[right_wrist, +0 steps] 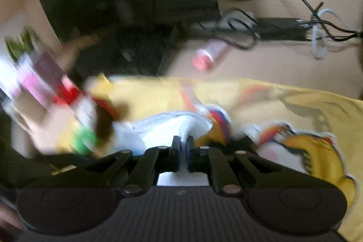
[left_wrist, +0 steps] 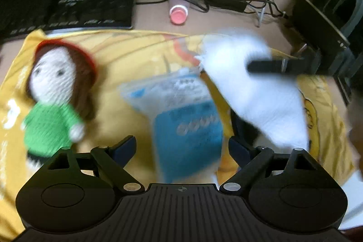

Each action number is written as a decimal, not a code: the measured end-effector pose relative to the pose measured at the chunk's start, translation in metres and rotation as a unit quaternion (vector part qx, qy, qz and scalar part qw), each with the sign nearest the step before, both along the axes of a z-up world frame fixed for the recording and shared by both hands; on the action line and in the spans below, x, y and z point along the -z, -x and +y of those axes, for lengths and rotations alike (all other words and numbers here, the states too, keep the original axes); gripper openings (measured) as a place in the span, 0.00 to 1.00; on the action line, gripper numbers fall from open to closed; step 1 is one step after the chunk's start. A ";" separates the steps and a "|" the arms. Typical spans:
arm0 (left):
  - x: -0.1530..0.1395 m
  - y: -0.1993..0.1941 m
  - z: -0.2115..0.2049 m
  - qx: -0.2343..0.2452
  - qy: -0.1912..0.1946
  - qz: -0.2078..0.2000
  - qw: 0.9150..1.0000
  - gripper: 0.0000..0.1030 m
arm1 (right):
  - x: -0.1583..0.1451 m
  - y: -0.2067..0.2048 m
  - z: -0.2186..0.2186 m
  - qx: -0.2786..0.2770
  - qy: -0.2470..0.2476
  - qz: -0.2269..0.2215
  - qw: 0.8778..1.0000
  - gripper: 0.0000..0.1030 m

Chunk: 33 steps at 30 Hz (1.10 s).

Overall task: Organize soft objects
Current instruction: 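Wipe the blue knee pad with the tissue held in the right tool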

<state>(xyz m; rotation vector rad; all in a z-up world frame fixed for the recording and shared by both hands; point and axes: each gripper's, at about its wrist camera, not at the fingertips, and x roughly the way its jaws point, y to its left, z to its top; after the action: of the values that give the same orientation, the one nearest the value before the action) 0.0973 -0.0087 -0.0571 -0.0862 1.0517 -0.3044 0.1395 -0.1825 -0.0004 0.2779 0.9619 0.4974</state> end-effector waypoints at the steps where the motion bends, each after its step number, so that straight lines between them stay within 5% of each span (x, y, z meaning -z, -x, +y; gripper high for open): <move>1: 0.003 -0.003 -0.005 0.003 -0.009 -0.002 1.000 0.84 | -0.006 -0.007 0.004 -0.010 -0.035 0.004 0.999 0.06; 4: 0.007 -0.004 -0.016 0.018 -0.040 -0.017 0.999 0.84 | -0.004 -0.020 0.028 -0.048 -0.062 0.003 0.997 0.06; 8: 0.006 -0.004 -0.018 0.019 -0.054 -0.016 0.998 0.76 | 0.026 -0.021 0.050 -0.095 0.023 -0.003 0.995 0.06; 12: 0.003 -0.004 -0.012 0.012 -0.046 -0.005 0.999 0.76 | 0.032 -0.009 0.031 -0.072 0.079 -0.014 0.994 0.07; 15: 0.001 -0.003 -0.011 0.010 -0.048 -0.004 0.999 0.76 | 0.033 -0.009 0.015 -0.063 0.054 0.017 0.996 0.24; 17: 0.000 -0.002 -0.012 0.008 -0.053 -0.007 0.999 0.76 | 0.032 -0.007 0.004 -0.067 -0.006 0.052 0.996 0.55; 18: 0.000 -0.002 -0.013 0.005 -0.055 -0.006 0.998 0.76 | 0.032 -0.005 0.002 -0.067 -0.038 0.064 0.995 0.56; 22: 0.000 0.002 -0.015 -0.002 -0.064 0.004 0.998 0.78 | 0.044 0.001 0.015 -0.088 -0.026 0.062 0.994 0.50; 24: -0.001 0.004 -0.017 -0.002 -0.075 0.002 0.997 0.79 | 0.050 0.002 0.015 -0.104 -0.031 0.059 0.992 0.30; 25: -0.002 0.006 -0.018 -0.003 -0.078 -0.001 0.997 0.81 | 0.050 0.003 0.013 -0.114 -0.046 0.057 0.991 0.11; 26: -0.002 0.007 -0.020 -0.005 -0.082 -0.005 0.997 0.83 | 0.047 0.004 0.010 -0.121 -0.052 0.046 0.990 0.07; 30: -0.004 0.016 -0.024 0.005 -0.088 -0.011 0.996 0.84 | 0.036 0.003 -0.003 -0.103 -0.027 0.007 0.994 0.05; 33: -0.007 0.019 -0.021 0.021 -0.080 -0.017 0.996 0.86 | 0.022 -0.002 -0.011 -0.078 -0.063 0.019 0.995 0.05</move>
<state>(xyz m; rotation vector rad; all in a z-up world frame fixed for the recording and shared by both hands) 0.0779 -0.0296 -0.0503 0.0855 1.0425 -0.2572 0.1412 -0.1931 -0.0224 0.3286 0.9948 0.6991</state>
